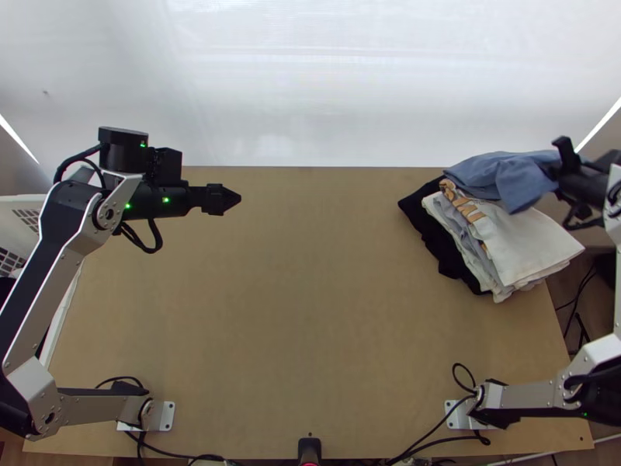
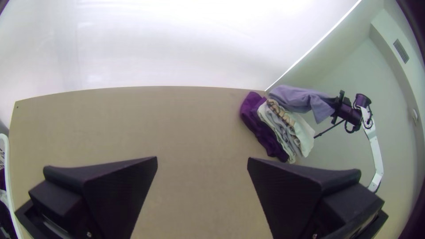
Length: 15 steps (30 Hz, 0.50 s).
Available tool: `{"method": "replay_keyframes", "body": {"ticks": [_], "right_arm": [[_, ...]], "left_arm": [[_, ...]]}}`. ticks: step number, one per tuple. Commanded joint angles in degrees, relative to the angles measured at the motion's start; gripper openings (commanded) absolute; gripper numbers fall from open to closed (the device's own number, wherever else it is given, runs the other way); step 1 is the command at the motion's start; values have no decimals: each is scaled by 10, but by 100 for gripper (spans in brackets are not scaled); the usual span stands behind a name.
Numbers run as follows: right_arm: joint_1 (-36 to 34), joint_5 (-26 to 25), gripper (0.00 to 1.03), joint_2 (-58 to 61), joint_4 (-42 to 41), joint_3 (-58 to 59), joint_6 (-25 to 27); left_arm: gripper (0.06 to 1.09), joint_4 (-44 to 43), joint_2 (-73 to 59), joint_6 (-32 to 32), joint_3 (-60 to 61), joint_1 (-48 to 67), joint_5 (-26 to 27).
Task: Fold the t-shirt
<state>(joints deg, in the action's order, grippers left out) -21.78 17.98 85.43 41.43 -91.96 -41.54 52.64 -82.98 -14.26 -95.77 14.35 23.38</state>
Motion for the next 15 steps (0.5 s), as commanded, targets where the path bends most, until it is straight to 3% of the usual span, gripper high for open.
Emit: {"method": "replay_keyframes", "body": {"ticks": [1,3,4,8,9,12,15], "right_arm": [[-64,-5,3,-40,64,52,74],[-90,-4,5,-60,76,75,96],[-99,-4,15,-69,81,87,106],[-129,-4,74,-92,128,112,157],[-135,-4,81,-99,139,119,173],[-157,-5,96,-126,164,146,204],[-176,-12,99,-159,179,163,234]], "left_arm": [[104,2,5,2,1,-8,3],[104,3,7,4,2,-13,9],[104,3,8,4,2,-14,11],[104,3,9,6,1,-17,12],[104,2,9,6,1,-17,12],[104,1,10,8,0,-17,12],[104,0,10,10,-4,-18,13]]}}
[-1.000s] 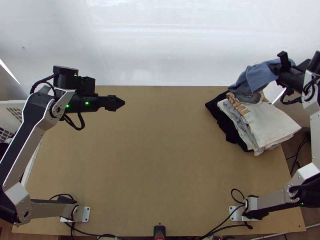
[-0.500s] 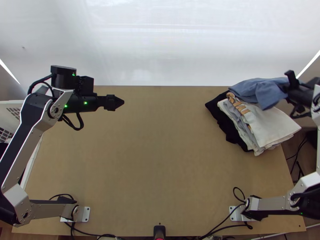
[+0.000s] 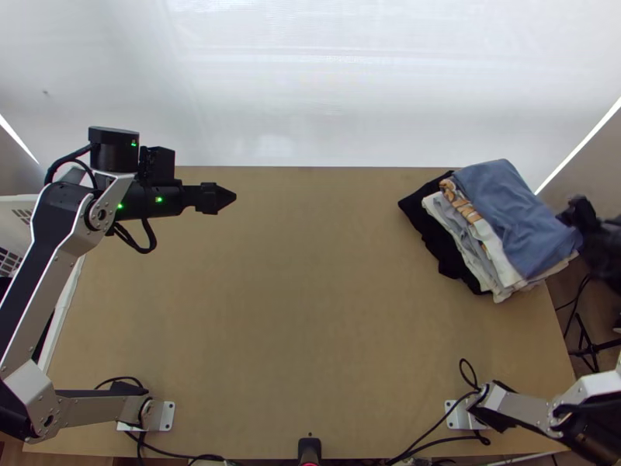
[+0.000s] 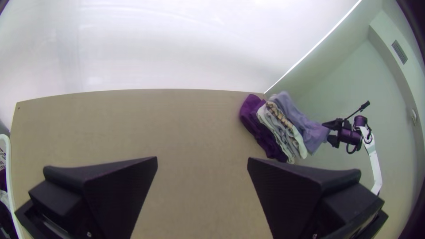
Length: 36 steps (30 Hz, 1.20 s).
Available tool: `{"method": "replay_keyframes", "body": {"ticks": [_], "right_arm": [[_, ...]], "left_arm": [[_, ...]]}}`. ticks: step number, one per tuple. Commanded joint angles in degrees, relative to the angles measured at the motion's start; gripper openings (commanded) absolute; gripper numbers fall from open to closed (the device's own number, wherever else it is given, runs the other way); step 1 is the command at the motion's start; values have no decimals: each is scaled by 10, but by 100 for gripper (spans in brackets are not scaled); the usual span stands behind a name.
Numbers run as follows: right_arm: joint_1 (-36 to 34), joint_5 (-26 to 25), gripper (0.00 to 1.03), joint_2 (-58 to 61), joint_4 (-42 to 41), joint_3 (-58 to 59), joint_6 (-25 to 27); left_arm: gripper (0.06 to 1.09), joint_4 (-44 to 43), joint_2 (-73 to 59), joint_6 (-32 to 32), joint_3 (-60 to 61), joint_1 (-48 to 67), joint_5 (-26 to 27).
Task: Fold the t-shirt
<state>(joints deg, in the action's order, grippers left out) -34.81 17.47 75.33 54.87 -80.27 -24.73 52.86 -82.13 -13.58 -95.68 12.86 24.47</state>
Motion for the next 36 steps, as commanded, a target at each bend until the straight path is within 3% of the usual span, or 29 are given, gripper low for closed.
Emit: {"method": "replay_keyframes", "body": {"ticks": [1,2,3,4,6,9,12,16,19,23,29,32,36], "right_arm": [[-49,-28,98,-72,45,52,80],[-48,-51,98,-88,43,57,100],[-47,-112,98,-107,23,67,121],[-32,-171,98,-129,-26,83,141],[11,-242,98,-182,-146,128,176],[84,-285,98,-251,-347,209,217],[194,-343,98,-243,-504,278,267],[221,-349,98,-172,-708,367,295],[206,-350,98,-101,-767,414,289],[160,-349,98,-21,-778,441,264],[149,-350,98,47,-779,493,238],[150,-350,98,53,-783,485,231],[178,-350,98,-26,-764,400,235]], "left_arm": [[104,-1,1,3,-6,-3,2],[104,-2,3,3,-6,-4,2],[104,-1,3,4,-7,-4,3],[104,-1,3,4,-9,-5,4],[104,-1,2,3,-13,-6,5],[104,-2,0,3,-15,-14,5],[104,-2,-5,0,-14,-29,5],[104,0,-5,-6,-6,-49,4],[104,1,-2,-6,-6,-61,4],[104,4,10,-5,-6,-74,4],[104,7,21,-6,-2,-83,5],[104,7,21,-11,4,-83,5],[104,7,31,-26,11,-87,5]]}}
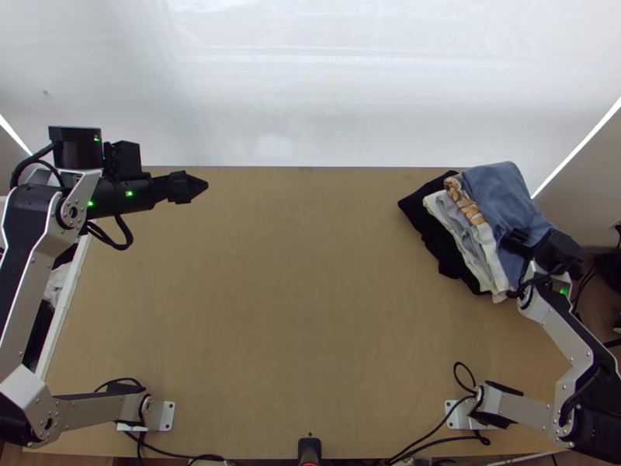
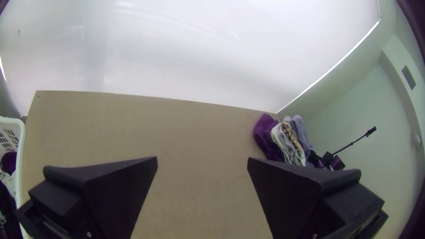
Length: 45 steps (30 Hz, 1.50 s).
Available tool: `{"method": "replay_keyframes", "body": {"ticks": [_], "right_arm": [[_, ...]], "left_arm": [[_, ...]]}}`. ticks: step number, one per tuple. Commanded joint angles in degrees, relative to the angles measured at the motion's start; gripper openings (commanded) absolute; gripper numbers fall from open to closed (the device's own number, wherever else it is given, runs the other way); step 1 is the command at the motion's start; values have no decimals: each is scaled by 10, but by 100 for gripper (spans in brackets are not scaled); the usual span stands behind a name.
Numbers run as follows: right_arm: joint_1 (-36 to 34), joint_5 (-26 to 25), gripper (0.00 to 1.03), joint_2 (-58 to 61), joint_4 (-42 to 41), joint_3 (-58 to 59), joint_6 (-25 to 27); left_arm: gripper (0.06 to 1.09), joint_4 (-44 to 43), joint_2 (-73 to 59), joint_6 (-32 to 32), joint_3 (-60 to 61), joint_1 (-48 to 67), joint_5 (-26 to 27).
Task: Fold the t-shirt
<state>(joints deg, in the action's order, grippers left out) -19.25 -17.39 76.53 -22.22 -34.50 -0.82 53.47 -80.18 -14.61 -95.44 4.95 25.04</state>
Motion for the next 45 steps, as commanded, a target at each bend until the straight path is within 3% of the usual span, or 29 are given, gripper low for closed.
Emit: {"method": "replay_keyframes", "body": {"ticks": [1,5,9,16,21,23,31,33,37,42,45], "right_arm": [[33,-1,98,-51,20,-90,-3],[104,-1,98,-38,44,-193,-4],[156,-2,98,57,12,-233,-7],[189,-10,98,243,-34,-257,-17],[197,-18,98,267,-36,-246,-16],[206,-18,98,217,-31,-246,-9],[271,-17,98,-101,0,-222,13],[291,-16,98,-179,0,-199,31],[322,-15,98,-343,-17,-102,46],[347,-5,98,-529,-34,31,52],[347,7,98,-614,-47,106,58]], "left_arm": [[104,1,16,-16,11,-10,-2],[104,-6,36,-16,32,-16,-1],[104,-9,49,-22,40,-27,-1],[104,-25,92,-28,90,-41,-8],[104,-61,120,13,182,-43,-72],[104,-90,136,23,211,-43,-104],[104,-253,245,22,325,-48,-117],[104,-306,270,15,367,-42,-158],[104,-400,338,15,461,-42,-219],[104,-478,429,4,563,-85,-236],[104,-555,482,22,627,-97,-278]]}}
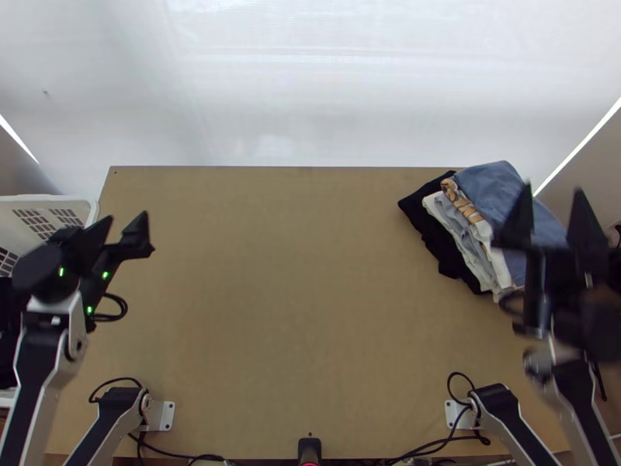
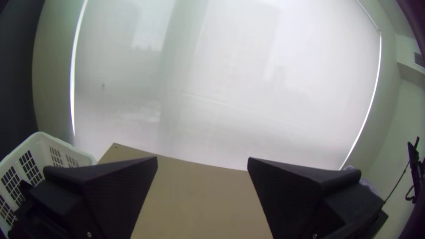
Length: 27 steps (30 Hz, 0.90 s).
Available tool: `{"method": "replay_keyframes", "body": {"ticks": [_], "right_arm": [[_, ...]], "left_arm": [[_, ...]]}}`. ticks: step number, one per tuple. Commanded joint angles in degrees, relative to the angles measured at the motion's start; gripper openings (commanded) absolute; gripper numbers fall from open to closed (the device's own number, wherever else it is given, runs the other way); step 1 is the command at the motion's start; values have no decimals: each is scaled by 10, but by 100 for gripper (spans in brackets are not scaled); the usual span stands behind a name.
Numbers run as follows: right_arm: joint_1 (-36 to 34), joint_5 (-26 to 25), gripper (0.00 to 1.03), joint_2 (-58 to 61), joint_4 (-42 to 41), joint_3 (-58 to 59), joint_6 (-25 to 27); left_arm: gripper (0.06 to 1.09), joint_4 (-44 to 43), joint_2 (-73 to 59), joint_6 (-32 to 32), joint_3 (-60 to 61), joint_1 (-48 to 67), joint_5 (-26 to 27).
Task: Fold the t-shirt
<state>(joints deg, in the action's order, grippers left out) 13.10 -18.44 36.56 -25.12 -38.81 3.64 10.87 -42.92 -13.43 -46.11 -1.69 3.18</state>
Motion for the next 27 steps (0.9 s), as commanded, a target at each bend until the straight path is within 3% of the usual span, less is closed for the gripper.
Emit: {"method": "replay_keyframes", "body": {"ticks": [1,4,10,18,22,27], "right_arm": [[25,17,98,-235,-20,169,13],[25,31,98,-299,-21,240,15],[25,70,98,-368,-21,371,22],[36,98,98,-333,57,386,1],[39,122,98,-367,164,386,5],[36,123,98,-366,220,387,8]], "left_arm": [[104,-154,128,19,153,-33,-70],[104,-223,179,60,218,-37,-70],[104,-259,214,100,290,-54,-70],[104,-285,282,101,413,-42,-48],[104,-247,306,101,444,-31,-35],[104,-138,406,105,464,-17,-16]]}}
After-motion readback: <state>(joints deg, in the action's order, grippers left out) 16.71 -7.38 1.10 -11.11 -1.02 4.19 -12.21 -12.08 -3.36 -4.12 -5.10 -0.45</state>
